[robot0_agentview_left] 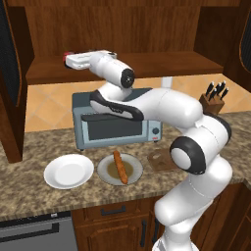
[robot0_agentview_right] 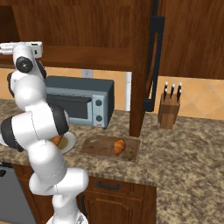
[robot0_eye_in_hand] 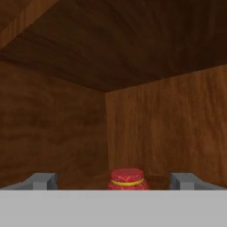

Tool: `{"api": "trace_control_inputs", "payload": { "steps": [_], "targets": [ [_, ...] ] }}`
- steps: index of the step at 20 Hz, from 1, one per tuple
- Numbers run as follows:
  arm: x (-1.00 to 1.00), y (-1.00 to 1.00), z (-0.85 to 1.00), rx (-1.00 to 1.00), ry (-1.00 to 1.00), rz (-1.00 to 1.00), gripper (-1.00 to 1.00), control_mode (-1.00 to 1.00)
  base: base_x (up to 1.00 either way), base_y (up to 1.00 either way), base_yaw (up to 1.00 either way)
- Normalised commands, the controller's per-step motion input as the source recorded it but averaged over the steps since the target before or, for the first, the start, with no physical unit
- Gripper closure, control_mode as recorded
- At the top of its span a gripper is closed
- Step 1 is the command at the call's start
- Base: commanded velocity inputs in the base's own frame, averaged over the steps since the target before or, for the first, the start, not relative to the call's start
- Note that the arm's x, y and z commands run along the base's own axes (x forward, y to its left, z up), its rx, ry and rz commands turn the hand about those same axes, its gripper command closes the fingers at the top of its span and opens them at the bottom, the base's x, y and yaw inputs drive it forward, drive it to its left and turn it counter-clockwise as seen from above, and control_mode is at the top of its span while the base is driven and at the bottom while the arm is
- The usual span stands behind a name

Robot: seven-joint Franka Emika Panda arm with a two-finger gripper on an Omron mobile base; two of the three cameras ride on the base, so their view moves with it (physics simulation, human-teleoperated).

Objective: From the different types of pastries on the counter, select a croissant and place it on the cutting board. Then retrieve a jar of jam from the cabinet and place it alongside the croissant on the cutting board.

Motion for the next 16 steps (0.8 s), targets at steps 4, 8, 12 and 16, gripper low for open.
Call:
{"api": "trace_control_inputs", "payload": {
  "steps": [4,8,12,16],
  "targets": [
    [0.0,0.07,-0.1,-0.08,0.15,-0.08,-1.0,-1.0,0.0,0.0,0.0],
    [0.0,0.08,-0.11,-0.05,0.14,-0.07,-1.0,-1.0,0.0,0.0,0.0],
    [0.04,0.01,-0.05,-0.05,0.13,-0.07,-1.0,-1.0,0.0,0.0,0.0],
    [0.28,0.12,-0.04,-0.03,0.07,-0.07,-1.0,-1.0,0.0,0.0,0.0]
  ]
}}
